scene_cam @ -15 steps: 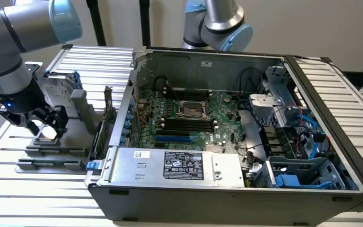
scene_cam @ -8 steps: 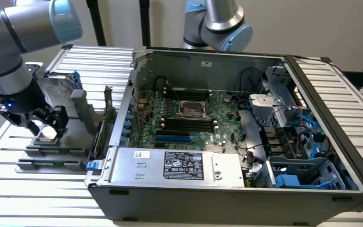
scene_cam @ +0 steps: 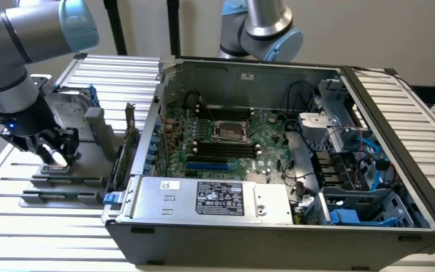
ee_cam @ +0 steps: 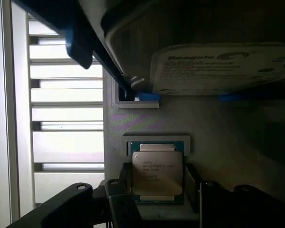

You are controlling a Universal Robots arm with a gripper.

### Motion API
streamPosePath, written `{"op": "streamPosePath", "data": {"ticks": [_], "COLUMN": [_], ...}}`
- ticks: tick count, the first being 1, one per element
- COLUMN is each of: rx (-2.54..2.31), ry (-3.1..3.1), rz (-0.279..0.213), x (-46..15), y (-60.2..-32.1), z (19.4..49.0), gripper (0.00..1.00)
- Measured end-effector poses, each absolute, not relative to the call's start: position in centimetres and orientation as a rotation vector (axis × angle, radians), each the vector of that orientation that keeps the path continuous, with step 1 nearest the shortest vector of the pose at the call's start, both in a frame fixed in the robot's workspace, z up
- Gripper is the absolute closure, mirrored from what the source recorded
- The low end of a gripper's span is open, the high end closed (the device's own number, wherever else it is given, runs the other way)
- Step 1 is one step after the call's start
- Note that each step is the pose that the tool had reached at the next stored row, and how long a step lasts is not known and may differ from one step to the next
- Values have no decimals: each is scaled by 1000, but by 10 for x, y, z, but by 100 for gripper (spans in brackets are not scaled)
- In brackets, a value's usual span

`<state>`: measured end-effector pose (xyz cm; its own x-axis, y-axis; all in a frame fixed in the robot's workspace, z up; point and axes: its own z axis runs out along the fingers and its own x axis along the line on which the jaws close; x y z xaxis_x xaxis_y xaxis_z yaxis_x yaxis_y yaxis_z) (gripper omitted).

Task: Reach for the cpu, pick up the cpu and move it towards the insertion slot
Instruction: 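Pick up the cpu and move it towards the insertion slot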

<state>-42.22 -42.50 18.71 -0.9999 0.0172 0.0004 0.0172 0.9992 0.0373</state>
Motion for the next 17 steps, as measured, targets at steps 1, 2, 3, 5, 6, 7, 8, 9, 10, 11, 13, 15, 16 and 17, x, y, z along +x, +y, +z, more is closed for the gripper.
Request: {"op": "streamPosePath", "data": {"ticks": [1, 2, 3, 5, 6, 7, 8, 9, 10, 11, 13, 15, 16, 17], "rx": [-27, -27, -27, -27, -27, -27, -27, -27, -27, -27, -27, -27, -27, -27], "ry": [-3141, -3141, -3141, -3141, -3141, -3141, -3141, -3141, -3142, -3142, -3141, -3140, -3140, -3140], "rz": [-59, -59, -59, -59, -59, -59, -59, -59, -60, -61, -60, -60, -60, -60], "x": [-422, -422, -422, -422, -422, -422, -422, -422, -422, -422, -422, -422, -422, -422], "y": [-425, -425, -425, -425, -425, -425, -425, -425, -425, -425, -425, -425, -425, -425], "z": [187, 187, 187, 187, 187, 187, 187, 187, 187, 188, 193, 199, 203, 207], "gripper": [46, 46, 46, 46, 46, 46, 46, 46, 46, 46, 46, 46, 46, 46]}}
